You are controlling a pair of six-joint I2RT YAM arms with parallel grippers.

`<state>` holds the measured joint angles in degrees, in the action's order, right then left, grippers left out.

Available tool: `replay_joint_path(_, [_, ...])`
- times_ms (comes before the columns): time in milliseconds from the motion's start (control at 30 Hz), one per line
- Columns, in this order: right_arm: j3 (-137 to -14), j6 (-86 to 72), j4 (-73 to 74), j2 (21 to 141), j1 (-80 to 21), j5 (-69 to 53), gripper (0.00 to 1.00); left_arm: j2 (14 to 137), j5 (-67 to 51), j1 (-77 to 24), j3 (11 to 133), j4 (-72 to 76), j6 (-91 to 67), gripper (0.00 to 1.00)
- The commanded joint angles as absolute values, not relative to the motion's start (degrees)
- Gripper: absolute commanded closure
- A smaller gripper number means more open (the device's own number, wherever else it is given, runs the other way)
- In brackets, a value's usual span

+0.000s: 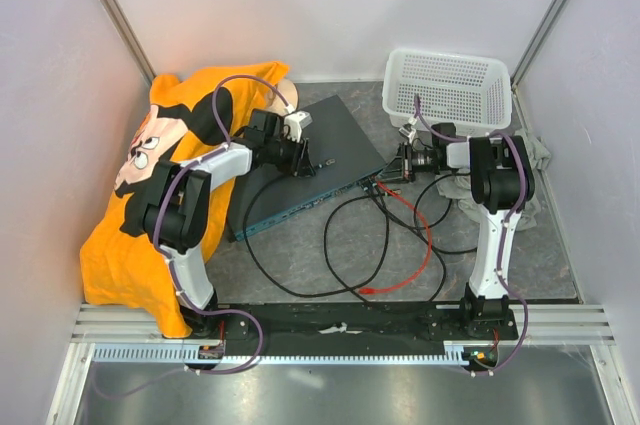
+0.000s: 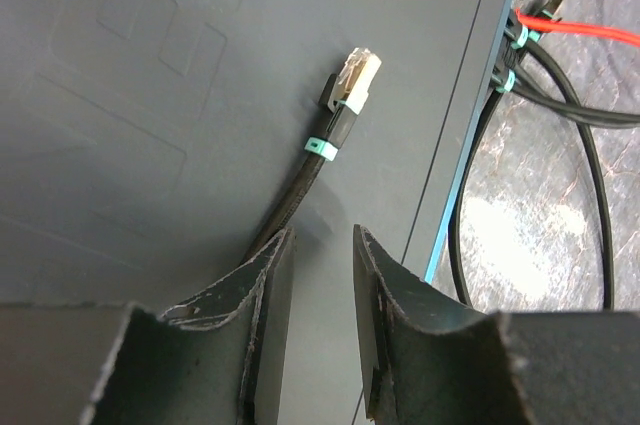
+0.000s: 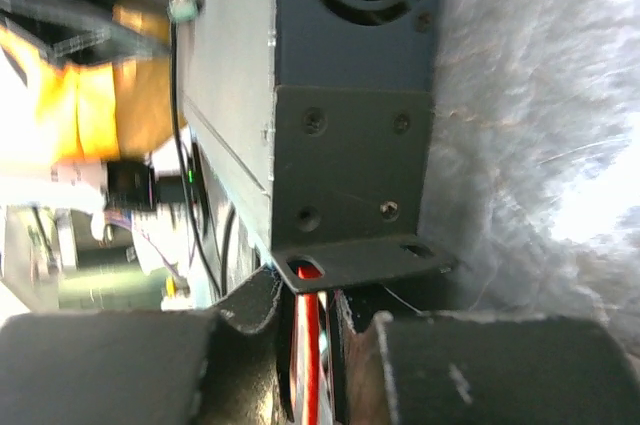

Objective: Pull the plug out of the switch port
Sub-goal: Pull the connector from the switch port.

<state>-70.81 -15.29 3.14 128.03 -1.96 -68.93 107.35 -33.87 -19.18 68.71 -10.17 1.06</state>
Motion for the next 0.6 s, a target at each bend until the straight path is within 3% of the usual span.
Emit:
replay_joint_path(0, [-73.9,19.0,45.1,135.7,-0.7,-72.6,0.99,110.8,-32.0,-20.2,69.0,-11.0,0.8,0.62])
replay_joint_path(100, [-79.4,35.7,62.8,139.6,-0.3,-72.7,0.99,111.2,-32.0,-20.8,69.4,-11.1,1.5,0.62])
replay_joint_path(300, [-79.5,41.5,67.9,139.7,1.3,-73.7,1.00,111.3,-31.7,-21.1,69.8,-11.1,1.9,0.62])
replay_joint_path(467, [-76.2,30.7,59.8,135.1,1.2,-71.6,0.64,111.2,-31.5,-21.4,69.9,-11.3,2.3,0.62])
replay_joint_path(567, [-66.6,6.2,35.0,126.1,1.3,-62.1,0.52,111.0,-31.4,-21.5,69.9,-11.6,2.4,0.62])
